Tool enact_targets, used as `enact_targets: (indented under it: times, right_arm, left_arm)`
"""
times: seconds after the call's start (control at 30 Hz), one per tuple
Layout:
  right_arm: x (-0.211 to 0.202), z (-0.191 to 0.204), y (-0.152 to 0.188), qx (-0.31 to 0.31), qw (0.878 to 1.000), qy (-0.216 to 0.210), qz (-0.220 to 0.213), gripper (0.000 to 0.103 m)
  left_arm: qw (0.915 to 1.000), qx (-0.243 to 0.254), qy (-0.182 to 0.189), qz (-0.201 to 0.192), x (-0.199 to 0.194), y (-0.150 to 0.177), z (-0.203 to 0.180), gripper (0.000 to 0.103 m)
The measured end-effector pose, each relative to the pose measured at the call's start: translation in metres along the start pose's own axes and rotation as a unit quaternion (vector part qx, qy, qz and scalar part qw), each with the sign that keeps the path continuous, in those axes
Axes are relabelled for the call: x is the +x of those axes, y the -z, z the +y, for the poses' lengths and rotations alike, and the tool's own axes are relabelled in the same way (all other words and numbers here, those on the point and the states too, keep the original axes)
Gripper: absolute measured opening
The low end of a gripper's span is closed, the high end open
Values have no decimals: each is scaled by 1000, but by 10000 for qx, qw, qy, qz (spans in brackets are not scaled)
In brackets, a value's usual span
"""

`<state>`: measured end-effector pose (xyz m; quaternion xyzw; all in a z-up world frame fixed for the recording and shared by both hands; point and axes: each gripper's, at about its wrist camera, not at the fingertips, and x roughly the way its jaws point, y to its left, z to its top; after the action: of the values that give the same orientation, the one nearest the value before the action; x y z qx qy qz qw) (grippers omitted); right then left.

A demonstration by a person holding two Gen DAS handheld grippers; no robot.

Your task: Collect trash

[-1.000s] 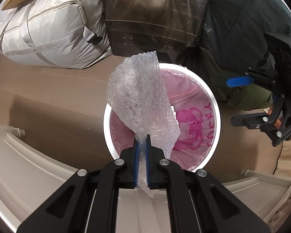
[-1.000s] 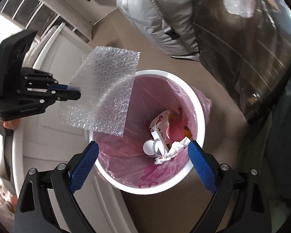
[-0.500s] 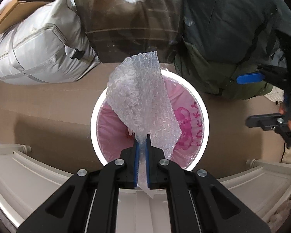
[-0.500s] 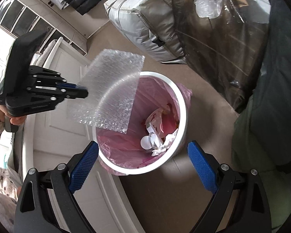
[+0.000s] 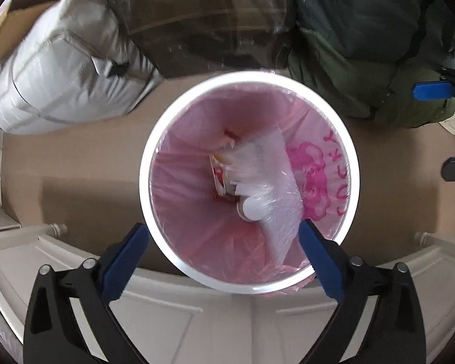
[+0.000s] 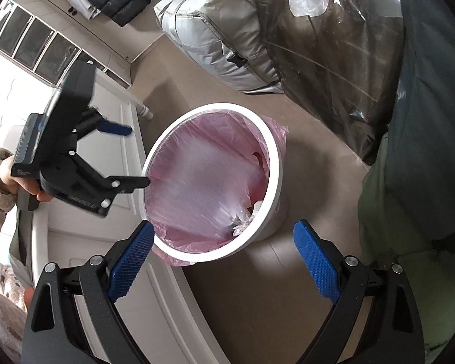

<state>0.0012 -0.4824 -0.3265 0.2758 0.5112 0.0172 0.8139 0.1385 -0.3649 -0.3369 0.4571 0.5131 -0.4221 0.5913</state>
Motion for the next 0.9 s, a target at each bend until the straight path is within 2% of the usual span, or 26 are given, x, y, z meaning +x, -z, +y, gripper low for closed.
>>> enact_targets:
  times: [0.17,0.37,0.63,0.8,0.9]
  right_arm:
    - [-10,8,-1,2,9999,-12,-109,91]
    - [-38,24,0,-48,9995,-10,-302,91]
    - [-90,54,10,-38,9980,25,-630,94]
    - [-123,69,19,223,9957,47,-893,96]
    - [-141,77,24,496,9943,64,-940,96]
  left_arm:
    - [9998,-20,-184,121,-7,5,1,97]
    - [9994,-256,-226,-63,-38,15,4,97]
    - [9944,-788,-306,-631,-110,42,-2,97]
    - [9867,-1164,-312,-1087,-157,66,-11,97]
    - [9815,-1458,-244,-1215,-180,82,-17,97]
